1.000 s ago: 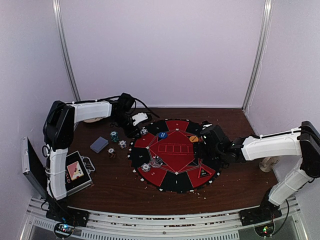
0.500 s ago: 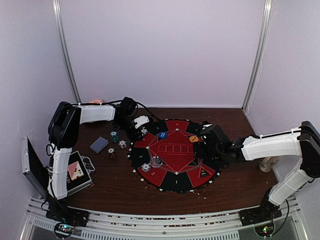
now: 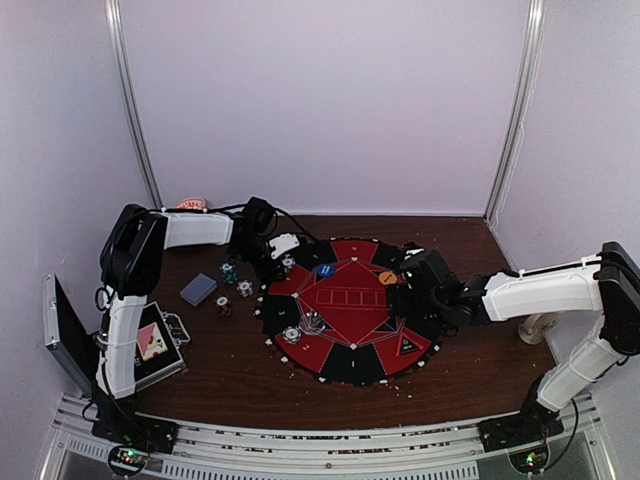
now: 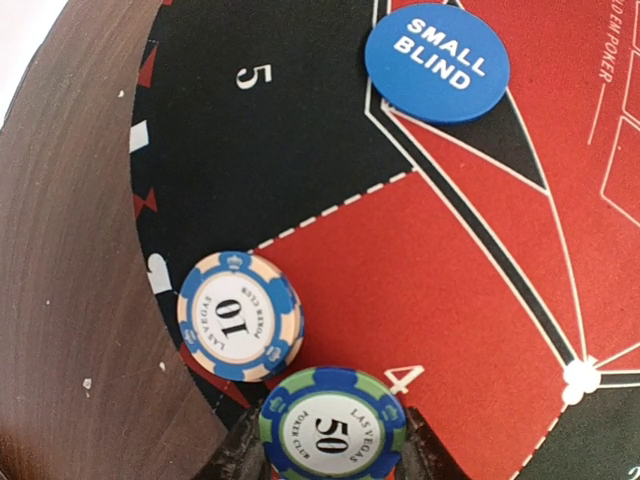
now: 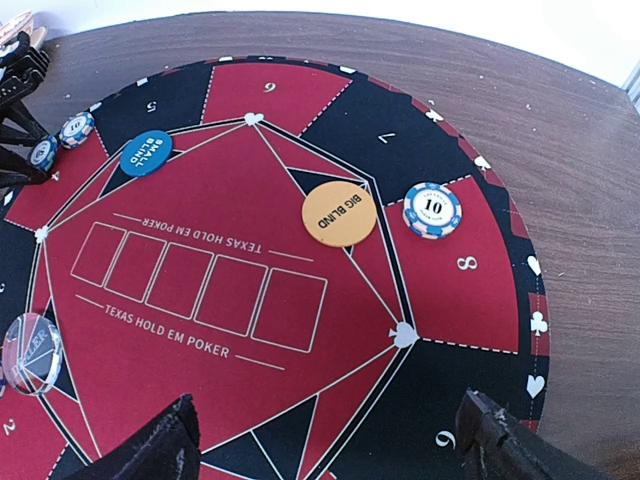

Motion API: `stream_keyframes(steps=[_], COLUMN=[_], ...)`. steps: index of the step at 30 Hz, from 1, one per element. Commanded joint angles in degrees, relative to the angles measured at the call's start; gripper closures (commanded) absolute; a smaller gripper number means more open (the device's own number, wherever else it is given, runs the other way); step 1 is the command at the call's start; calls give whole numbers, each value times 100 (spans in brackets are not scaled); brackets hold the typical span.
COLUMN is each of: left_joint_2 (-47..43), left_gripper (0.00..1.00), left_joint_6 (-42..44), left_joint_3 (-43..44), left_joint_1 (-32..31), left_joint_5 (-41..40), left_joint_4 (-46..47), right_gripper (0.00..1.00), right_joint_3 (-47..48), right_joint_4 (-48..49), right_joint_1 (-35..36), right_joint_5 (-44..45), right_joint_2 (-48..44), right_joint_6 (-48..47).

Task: Distribute texas hold em gaming equipment
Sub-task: Place the poker chips pile at the small blind area.

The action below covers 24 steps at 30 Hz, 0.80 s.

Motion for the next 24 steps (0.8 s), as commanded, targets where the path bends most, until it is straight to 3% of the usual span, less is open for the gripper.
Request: stream_keyframes(steps=[1, 8, 18, 24], left_joint_2=[104, 101, -113, -675], left_gripper=[61, 50, 41, 27], left_joint_6=[-23, -13, -7, -14], left_joint_3=[57, 1, -111, -364], left_joint_1=[-8, -10, -7, -9], left_joint_5=[-141, -167, -80, 0], left_joint_4=[294, 305, 284, 177], right_gripper=[10, 10, 10, 10], right_joint_3=[135, 135, 130, 132], right_joint_4=[19, 19, 6, 11], right_joint_1=[35, 30, 30, 33], right_joint_5=[131, 129, 119, 103], right_joint_2=[55, 46, 21, 7], right_joint_6=[-23, -27, -31, -36])
